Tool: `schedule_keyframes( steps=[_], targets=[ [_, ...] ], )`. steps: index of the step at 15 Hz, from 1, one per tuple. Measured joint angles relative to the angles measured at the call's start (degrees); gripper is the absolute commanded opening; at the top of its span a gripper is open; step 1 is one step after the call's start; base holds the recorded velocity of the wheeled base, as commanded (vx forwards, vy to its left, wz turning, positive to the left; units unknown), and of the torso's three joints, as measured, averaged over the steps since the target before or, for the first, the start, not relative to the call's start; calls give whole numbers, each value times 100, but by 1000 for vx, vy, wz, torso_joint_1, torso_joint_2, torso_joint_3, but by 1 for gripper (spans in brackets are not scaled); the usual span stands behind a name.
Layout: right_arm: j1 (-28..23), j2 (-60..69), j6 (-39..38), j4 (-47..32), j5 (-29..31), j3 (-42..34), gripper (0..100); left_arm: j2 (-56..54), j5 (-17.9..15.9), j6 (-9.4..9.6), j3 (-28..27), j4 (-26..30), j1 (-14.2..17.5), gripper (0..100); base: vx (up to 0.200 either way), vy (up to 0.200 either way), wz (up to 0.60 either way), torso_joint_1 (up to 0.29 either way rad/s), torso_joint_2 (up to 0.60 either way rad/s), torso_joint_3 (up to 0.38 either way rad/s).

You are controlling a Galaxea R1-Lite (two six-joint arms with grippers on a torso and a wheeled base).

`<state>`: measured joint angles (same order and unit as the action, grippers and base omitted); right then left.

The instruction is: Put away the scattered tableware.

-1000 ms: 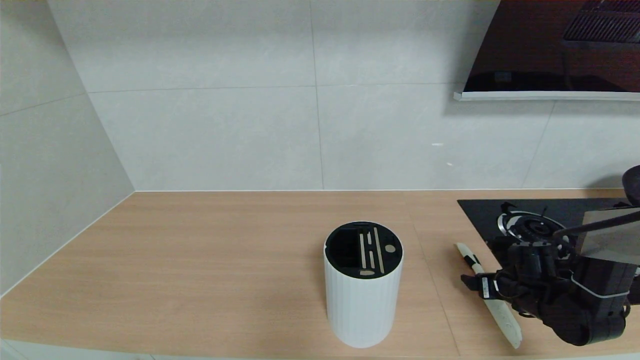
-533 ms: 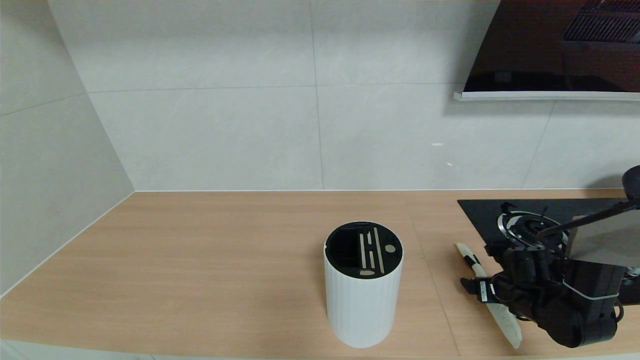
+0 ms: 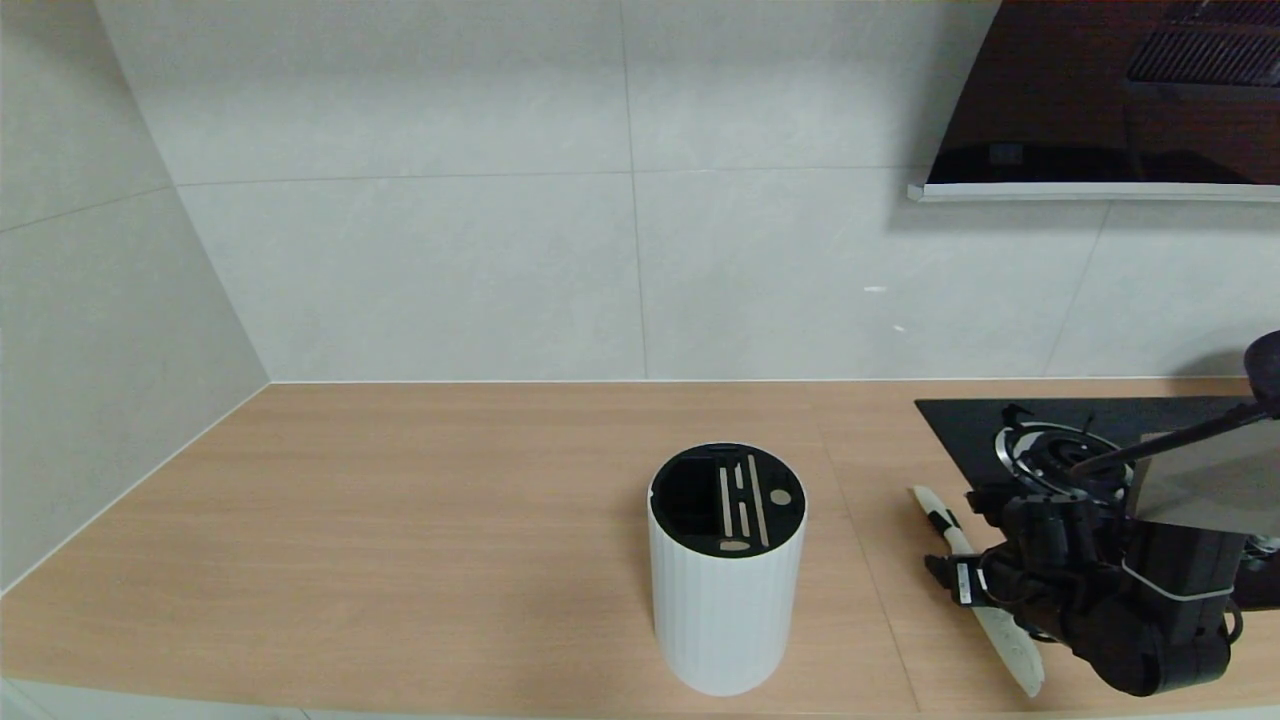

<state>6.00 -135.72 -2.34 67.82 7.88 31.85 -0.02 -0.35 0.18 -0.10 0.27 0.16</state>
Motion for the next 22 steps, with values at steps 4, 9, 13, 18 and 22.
schedule_keyframes(
  steps=[4, 9, 13, 18, 22],
  targets=[
    [-5, 2, 5, -10, 2, -18, 0, 0, 2, 0, 0, -2, 0, 100, 0, 0, 0, 0, 0, 0],
    [-5, 71, 5, -43, 41, -33, 0, 0, 0, -2, 0, -2, 0, 100, 0, 0, 0, 0, 0, 0],
    [-5, 586, 7, -67, 187, -145, 0, 0, 0, 0, 0, -2, 0, 100, 0, 0, 0, 0, 0, 0],
    [128, 1918, -26, -588, 191, -380, 0, 0, 2, 0, 0, 0, 0, 100, 0, 0, 0, 0, 0, 0],
    [585, 3238, -187, -1515, 191, -438, 0, 0, -2, 22, 0, 0, 0, 100, 0, 0, 0, 0, 0, 0]
  ],
)
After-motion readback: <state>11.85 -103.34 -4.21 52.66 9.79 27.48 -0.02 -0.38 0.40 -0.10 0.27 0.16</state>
